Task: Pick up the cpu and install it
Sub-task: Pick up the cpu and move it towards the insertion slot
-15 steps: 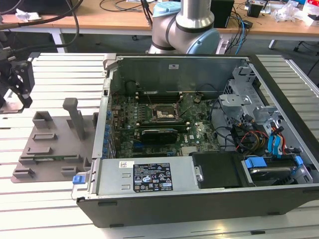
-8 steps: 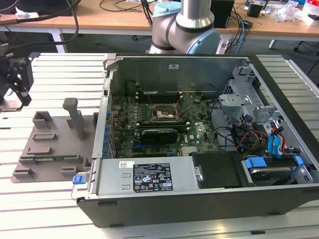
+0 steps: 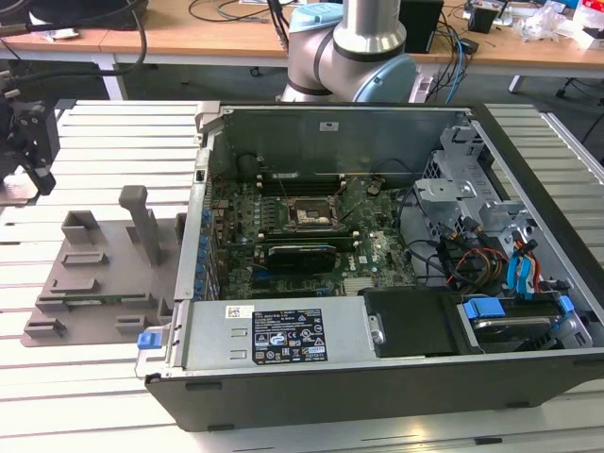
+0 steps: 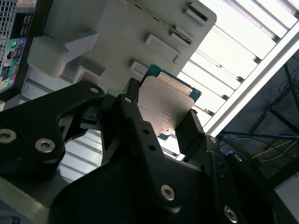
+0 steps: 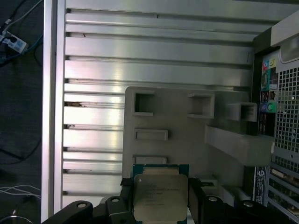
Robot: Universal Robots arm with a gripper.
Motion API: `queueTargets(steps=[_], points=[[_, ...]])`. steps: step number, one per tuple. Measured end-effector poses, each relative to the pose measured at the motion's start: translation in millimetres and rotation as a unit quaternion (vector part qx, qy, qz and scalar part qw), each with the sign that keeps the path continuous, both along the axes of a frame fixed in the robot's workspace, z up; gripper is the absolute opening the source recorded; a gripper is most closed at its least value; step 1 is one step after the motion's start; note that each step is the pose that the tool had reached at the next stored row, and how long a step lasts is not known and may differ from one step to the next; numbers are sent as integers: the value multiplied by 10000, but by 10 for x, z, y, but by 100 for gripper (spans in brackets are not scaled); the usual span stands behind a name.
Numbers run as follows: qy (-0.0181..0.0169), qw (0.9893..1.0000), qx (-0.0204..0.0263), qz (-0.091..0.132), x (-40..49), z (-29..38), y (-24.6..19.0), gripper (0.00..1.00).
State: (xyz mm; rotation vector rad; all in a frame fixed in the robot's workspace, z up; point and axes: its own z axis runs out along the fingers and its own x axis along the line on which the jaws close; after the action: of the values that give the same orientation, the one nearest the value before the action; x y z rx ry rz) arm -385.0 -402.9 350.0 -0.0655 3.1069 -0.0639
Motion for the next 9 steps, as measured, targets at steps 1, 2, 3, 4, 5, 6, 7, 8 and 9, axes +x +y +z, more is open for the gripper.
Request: queueTargets(steps=[1,2,3,4,5,6,7,8,9], points=[[0,10000,0,0,0,16,0,55],[0,10000,0,0,0,30,0,55],[0,10000,1,0,0,48,0,55],[0,10000,2,0,0,67,0,55],[0,10000,5,0,0,92,0,55],[0,10000,9,0,0,128,0,55],[0,10000,12,0,0,165,0,55],[0,10000,23,0,0,221,1,55],[0,10000,35,0,0,240,2,55]])
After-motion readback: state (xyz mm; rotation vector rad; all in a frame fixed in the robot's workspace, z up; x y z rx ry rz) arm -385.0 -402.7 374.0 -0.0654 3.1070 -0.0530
